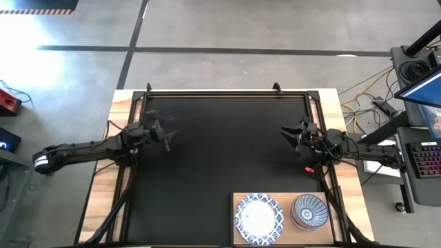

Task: Place and stack bowls onto a shelf
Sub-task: Return to Home Position

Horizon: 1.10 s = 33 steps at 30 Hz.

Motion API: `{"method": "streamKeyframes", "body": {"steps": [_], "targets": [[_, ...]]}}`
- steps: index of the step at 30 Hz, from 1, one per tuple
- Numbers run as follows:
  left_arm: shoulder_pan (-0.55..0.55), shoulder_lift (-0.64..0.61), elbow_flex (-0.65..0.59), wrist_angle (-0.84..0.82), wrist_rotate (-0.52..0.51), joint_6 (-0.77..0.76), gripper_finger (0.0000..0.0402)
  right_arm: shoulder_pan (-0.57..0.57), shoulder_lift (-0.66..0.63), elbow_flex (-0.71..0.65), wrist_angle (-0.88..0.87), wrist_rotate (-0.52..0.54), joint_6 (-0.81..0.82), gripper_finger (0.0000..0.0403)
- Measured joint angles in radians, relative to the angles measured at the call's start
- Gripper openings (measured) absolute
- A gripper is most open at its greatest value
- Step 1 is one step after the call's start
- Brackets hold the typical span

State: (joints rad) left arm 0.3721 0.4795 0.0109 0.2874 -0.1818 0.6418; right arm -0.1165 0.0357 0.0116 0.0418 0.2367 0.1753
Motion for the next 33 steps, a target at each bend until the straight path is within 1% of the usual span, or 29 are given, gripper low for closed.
{"method": "streamKeyframes", "body": {"steps": [13, 21, 25, 33], "targets": [[0.0, -0.314, 0.0, 0.003, 0.0, 0.0, 0.0224, 0.0, 0.0, 0.0, 0.0, 0.0, 0.0, 0.0098], [0.0, -0.47, 0.0, 0.001, -0.001, -0.018, 0.0224, 0.0, 0.0, 0.0, 0.0, 0.0, 0.0, 0.0098], [-0.001, -0.48, 0.0, -0.01, -0.016, -0.178, 0.0224, 0.0, 0.0, 0.0, 0.0, 0.0, 0.0, 0.0098], [-0.009, -0.48, -0.001, -0.129, -0.019, -0.527, 0.0224, 0.0, 0.0, 0.0, 0.0, 0.0, 0.0, 0.0098]]}}
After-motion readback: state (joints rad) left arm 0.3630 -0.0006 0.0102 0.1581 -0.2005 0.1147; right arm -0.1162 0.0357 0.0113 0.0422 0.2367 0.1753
